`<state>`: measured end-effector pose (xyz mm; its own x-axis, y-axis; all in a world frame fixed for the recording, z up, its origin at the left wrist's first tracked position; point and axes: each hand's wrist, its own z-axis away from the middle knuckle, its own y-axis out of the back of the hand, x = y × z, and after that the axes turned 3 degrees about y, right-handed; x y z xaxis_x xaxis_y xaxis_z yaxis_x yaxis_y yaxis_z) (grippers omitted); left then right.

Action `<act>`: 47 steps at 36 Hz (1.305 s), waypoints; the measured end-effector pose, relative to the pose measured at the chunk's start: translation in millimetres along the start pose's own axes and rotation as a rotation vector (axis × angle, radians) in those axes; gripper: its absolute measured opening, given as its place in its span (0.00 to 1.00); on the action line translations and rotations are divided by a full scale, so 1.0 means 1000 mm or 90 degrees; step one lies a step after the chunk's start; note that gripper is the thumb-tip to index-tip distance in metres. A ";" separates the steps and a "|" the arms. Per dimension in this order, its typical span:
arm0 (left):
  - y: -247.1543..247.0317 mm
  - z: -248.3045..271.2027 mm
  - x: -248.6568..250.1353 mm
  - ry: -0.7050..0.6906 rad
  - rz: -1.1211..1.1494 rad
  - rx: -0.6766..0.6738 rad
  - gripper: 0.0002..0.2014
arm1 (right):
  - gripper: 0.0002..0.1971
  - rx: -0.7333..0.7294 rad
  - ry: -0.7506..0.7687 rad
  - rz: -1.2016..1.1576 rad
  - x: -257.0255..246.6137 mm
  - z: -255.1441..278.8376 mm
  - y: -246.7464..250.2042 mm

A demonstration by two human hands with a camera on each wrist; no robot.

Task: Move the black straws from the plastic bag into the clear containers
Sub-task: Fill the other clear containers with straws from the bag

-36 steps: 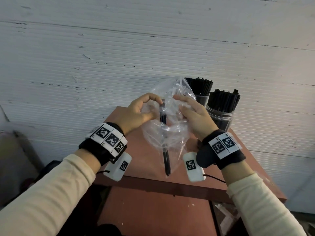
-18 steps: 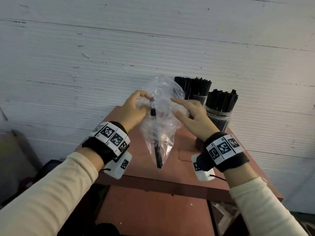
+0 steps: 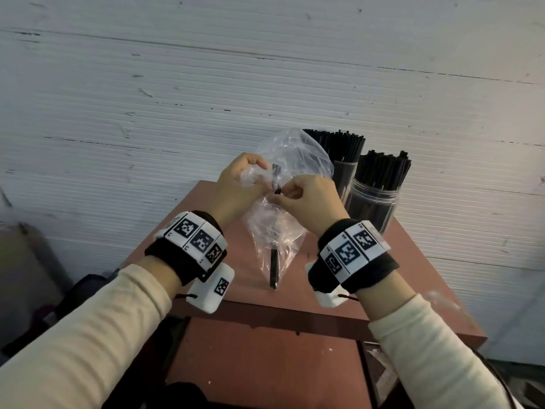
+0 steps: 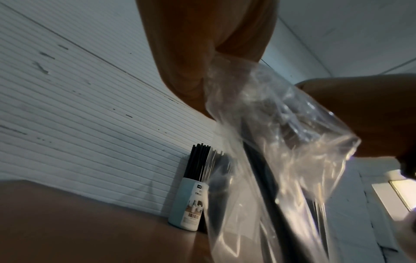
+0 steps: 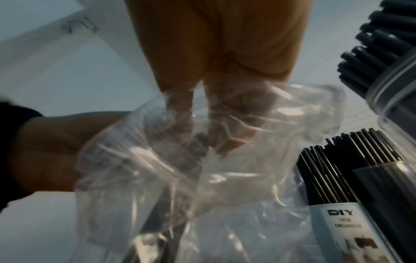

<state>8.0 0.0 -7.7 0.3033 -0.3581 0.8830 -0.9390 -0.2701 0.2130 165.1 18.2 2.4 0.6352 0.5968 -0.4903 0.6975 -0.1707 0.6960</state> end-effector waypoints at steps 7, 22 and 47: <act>0.004 0.001 0.000 0.001 0.031 -0.044 0.11 | 0.13 -0.011 -0.029 -0.044 0.000 0.000 -0.001; -0.009 -0.011 0.012 -0.131 -0.094 0.129 0.07 | 0.11 -0.094 -0.063 -0.001 -0.001 0.005 0.000; -0.006 -0.015 0.009 0.019 0.054 -0.009 0.31 | 0.06 0.091 -0.027 -0.400 0.010 0.012 0.048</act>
<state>14.4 12.0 5.6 0.2173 -0.3526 0.9102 -0.9636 -0.2264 0.1423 208.3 6.6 24.8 0.1012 0.5863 -0.8037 0.9761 0.0976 0.1941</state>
